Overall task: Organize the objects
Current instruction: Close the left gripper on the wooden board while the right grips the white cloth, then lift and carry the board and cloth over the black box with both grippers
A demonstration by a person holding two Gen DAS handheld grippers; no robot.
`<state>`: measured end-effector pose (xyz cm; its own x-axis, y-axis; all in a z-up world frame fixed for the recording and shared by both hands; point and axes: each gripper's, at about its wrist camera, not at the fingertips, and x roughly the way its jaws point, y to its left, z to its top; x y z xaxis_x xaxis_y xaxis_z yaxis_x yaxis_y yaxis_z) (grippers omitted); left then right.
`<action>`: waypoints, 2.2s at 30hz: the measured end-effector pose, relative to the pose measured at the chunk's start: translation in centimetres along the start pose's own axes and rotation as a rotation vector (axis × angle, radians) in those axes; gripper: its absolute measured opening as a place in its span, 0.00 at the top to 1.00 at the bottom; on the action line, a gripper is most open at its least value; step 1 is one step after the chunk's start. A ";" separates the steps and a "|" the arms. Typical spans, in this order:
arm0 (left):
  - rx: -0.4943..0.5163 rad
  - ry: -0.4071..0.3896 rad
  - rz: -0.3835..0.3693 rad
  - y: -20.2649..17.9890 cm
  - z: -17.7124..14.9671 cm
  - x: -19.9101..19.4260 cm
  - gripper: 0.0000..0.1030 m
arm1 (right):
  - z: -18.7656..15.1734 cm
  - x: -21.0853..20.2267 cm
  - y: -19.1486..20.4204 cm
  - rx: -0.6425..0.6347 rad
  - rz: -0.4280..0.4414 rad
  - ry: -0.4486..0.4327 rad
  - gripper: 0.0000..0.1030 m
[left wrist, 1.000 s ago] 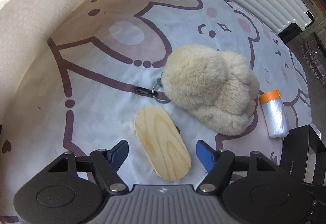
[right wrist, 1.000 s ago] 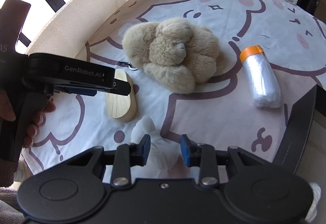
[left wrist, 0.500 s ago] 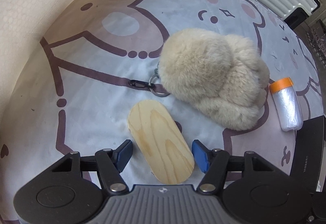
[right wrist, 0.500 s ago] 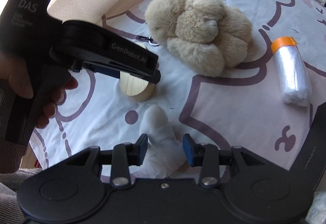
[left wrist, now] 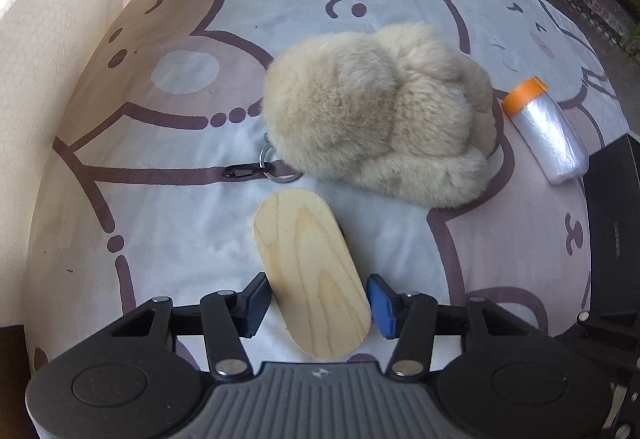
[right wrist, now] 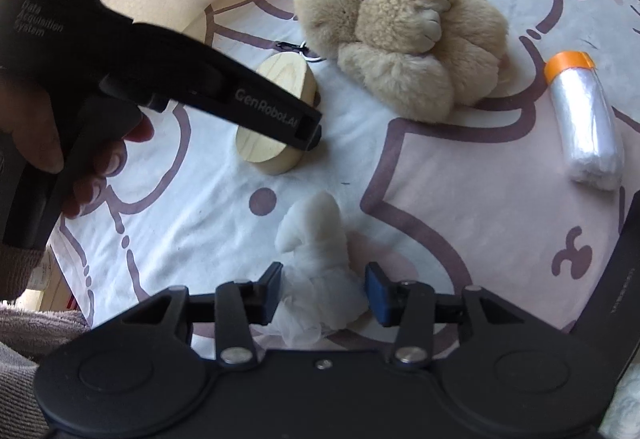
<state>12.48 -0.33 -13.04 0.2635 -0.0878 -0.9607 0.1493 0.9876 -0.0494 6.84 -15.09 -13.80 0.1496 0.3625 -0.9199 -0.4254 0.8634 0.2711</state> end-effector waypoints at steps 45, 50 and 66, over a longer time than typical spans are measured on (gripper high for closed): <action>0.157 0.059 0.012 -2.8 -1.3 -2.0 0.57 | -0.5 -3.3 -4.4 0.324 -0.178 -0.115 0.71; 0.139 -0.020 -0.006 -3.5 -0.9 -4.1 0.57 | -0.5 -4.6 -4.2 0.333 -0.194 -0.161 0.71; 0.111 -0.211 -0.032 -4.8 -1.2 -10.5 0.57 | -1.0 -10.9 -1.9 0.322 -0.250 -0.340 0.71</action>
<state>7.89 -3.99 -3.07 0.4483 -0.1553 -0.8803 0.2613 0.9645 -0.0371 5.07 -21.03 -4.56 0.5151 0.1785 -0.8383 -0.0519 0.9828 0.1773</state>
